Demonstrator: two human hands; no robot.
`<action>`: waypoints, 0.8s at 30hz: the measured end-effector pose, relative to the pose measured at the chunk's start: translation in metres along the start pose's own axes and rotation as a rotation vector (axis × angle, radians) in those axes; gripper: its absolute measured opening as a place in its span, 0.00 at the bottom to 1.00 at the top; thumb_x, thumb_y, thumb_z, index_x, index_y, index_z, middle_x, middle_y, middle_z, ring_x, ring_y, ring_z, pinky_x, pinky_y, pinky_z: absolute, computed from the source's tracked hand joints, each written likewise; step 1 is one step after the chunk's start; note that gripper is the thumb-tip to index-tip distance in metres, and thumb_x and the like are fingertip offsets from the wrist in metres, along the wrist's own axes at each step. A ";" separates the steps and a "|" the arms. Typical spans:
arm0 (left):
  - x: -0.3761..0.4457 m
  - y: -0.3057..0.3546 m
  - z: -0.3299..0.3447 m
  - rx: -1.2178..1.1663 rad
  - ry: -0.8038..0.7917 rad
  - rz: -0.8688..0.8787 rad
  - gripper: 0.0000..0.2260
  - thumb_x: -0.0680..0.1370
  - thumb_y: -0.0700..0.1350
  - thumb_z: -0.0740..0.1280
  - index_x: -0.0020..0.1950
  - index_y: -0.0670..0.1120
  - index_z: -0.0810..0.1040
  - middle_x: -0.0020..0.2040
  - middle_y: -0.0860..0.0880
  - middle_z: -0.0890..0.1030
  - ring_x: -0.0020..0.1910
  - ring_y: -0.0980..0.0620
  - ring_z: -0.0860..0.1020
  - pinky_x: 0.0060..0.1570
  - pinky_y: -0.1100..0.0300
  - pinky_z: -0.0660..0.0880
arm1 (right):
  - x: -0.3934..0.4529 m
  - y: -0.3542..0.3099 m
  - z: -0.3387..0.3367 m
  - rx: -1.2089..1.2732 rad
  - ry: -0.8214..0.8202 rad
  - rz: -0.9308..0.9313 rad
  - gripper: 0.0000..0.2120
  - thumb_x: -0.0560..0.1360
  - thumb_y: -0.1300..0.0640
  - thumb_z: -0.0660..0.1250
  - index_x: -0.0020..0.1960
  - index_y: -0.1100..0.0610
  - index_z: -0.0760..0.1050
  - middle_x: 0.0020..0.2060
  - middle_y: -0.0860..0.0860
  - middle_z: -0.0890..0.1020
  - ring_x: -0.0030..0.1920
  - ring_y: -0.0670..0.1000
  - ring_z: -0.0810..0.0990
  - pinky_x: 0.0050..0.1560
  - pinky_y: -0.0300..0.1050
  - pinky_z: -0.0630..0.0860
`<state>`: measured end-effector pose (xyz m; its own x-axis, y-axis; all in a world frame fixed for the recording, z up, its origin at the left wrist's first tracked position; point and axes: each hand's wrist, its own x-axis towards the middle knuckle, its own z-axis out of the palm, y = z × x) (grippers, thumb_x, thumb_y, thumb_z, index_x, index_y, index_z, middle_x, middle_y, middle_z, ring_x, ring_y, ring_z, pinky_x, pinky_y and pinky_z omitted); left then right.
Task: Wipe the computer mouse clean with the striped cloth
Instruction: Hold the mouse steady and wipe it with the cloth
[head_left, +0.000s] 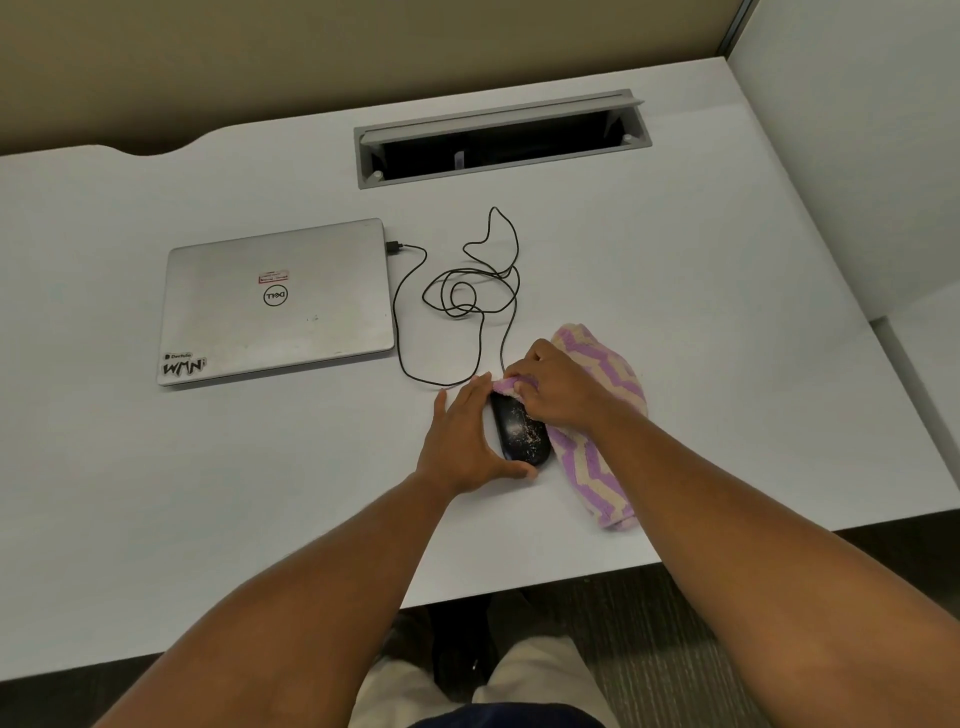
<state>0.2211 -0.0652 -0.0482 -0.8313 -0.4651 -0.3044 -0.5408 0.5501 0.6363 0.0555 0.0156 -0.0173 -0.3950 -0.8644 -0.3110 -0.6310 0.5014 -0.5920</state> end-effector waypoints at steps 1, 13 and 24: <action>0.000 0.000 0.001 -0.002 0.003 0.001 0.60 0.57 0.70 0.77 0.80 0.49 0.54 0.80 0.52 0.57 0.78 0.56 0.54 0.78 0.49 0.40 | 0.000 0.000 0.000 -0.022 0.006 0.000 0.16 0.77 0.56 0.61 0.63 0.53 0.77 0.52 0.52 0.73 0.54 0.52 0.74 0.54 0.42 0.73; 0.002 -0.007 0.006 -0.060 0.018 -0.005 0.57 0.55 0.70 0.77 0.78 0.51 0.59 0.81 0.53 0.51 0.80 0.55 0.43 0.78 0.50 0.40 | 0.001 -0.005 -0.014 -0.156 -0.127 -0.083 0.14 0.79 0.54 0.61 0.61 0.52 0.78 0.52 0.52 0.77 0.52 0.54 0.76 0.53 0.51 0.75; 0.002 -0.008 0.006 -0.055 0.007 -0.009 0.57 0.55 0.72 0.76 0.78 0.54 0.58 0.81 0.55 0.51 0.79 0.58 0.45 0.78 0.50 0.39 | 0.014 -0.021 -0.018 -0.187 -0.234 0.010 0.14 0.76 0.48 0.66 0.59 0.51 0.80 0.47 0.50 0.71 0.51 0.51 0.73 0.47 0.44 0.70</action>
<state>0.2229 -0.0659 -0.0579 -0.8253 -0.4748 -0.3058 -0.5405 0.5070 0.6714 0.0508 -0.0064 0.0044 -0.2510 -0.8338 -0.4917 -0.7482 0.4894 -0.4479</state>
